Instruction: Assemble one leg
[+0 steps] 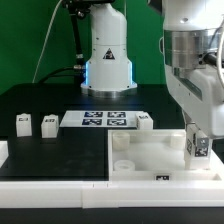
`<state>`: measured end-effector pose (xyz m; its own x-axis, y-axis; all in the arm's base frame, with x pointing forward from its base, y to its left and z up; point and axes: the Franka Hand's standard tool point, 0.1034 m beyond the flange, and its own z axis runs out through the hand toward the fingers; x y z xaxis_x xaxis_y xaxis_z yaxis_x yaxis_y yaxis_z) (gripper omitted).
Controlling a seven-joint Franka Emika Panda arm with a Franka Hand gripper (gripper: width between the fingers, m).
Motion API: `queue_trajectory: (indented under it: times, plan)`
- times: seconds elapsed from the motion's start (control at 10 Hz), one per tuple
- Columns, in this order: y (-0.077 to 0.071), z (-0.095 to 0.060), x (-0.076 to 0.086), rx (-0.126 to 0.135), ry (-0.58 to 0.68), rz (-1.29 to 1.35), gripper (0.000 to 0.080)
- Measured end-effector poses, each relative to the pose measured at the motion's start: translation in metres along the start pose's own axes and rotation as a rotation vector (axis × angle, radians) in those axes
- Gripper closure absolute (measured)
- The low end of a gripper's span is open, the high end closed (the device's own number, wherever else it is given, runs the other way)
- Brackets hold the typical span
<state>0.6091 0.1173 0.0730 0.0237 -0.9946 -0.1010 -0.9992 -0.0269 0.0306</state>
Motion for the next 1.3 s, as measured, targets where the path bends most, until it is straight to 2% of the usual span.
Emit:
queue_trajectory:
  times: [0.1,0.2,0.3,0.4,0.6,1.0,1.3]
  plan:
    - [0.0002,0.0002,-0.0003,0.000,-0.001,-0.042,0.0434]
    - [0.0004,0.0003,-0.0008,-0.001,-0.001,-0.043,0.0230]
    - [0.0006,0.0006,-0.0008,-0.002,0.003,-0.163,0.0230]
    - [0.0009,0.0008,-0.0015,-0.002,0.002,-0.321,0.0174]
    - [0.0020,0.0012,-0.0067,-0.008,0.005,-0.542,0.0157]
    - [-0.0005,0.0001,-0.0051,-0.013,0.021,-1.156,0.0150]
    - [-0.0015,-0.0014,-0.0043,-0.019,0.024,-1.451,0.0150]
